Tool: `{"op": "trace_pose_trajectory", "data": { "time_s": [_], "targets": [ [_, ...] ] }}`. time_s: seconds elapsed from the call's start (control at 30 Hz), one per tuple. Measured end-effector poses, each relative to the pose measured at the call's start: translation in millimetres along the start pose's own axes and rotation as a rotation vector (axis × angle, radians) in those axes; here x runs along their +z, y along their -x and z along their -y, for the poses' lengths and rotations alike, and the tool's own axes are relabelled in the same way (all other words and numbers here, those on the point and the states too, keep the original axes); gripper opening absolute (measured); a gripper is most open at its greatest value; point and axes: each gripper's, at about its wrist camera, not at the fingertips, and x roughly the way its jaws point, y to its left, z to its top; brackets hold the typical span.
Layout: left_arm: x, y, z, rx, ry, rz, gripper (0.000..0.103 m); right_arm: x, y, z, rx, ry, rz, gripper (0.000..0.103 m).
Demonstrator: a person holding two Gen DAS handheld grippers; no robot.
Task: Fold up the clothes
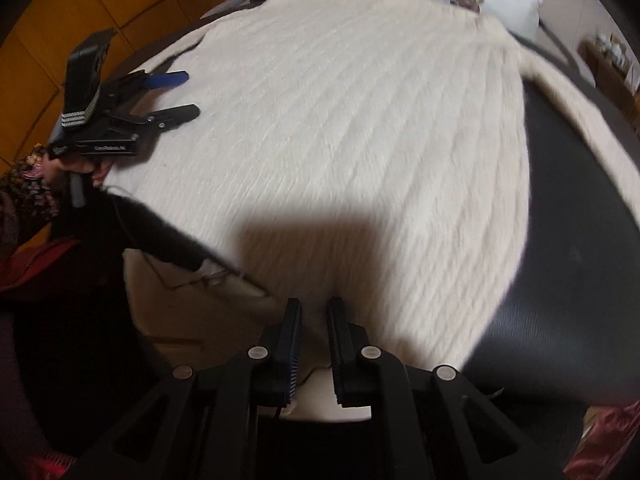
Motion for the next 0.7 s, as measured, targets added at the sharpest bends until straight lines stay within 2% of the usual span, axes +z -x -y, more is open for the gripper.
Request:
{"op": "trace_pose_trajectory", "data": {
  "time_s": [0.07, 0.17, 0.23, 0.3, 0.37, 0.53, 0.67, 0.7],
  "targets": [
    [4.2, 3.0, -4.1, 0.000, 0.018, -0.001, 0.093, 2.0, 16.1, 9.2, 0.053, -0.053, 0.071, 0.011],
    [15.5, 1.9, -8.5, 0.014, 0.035, 0.021, 0.093, 19.6, 35.7, 24.9, -0.021, -0.105, 0.179, 0.011],
    [22.7, -4.8, -8.3, 0.057, 0.015, 0.022, 0.093, 33.6, 32.6, 31.0, -0.085, -0.103, 0.192, 0.014],
    [23.9, -14.6, -7.5, 0.107, -0.008, -0.007, 0.093, 45.5, 19.6, 34.7, -0.103, -0.108, 0.176, 0.014],
    [19.3, -22.3, -6.6, 0.119, -0.017, -0.020, 0.093, 47.2, 5.7, 34.8, -0.107, -0.108, 0.141, 0.014],
    [11.8, -23.5, -20.7, 0.067, 0.090, -0.015, 0.094, 18.5, -3.2, 11.2, -0.112, 0.001, 0.086, 0.017],
    [14.1, -22.7, -19.1, 0.065, 0.071, -0.022, 0.095, 5.6, 2.0, 12.7, -0.117, 0.010, 0.017, 0.014],
    [15.4, -20.9, -17.7, 0.072, 0.058, -0.021, 0.095, 7.5, 7.7, 15.2, -0.122, -0.010, 0.041, 0.014]
  ]
}}
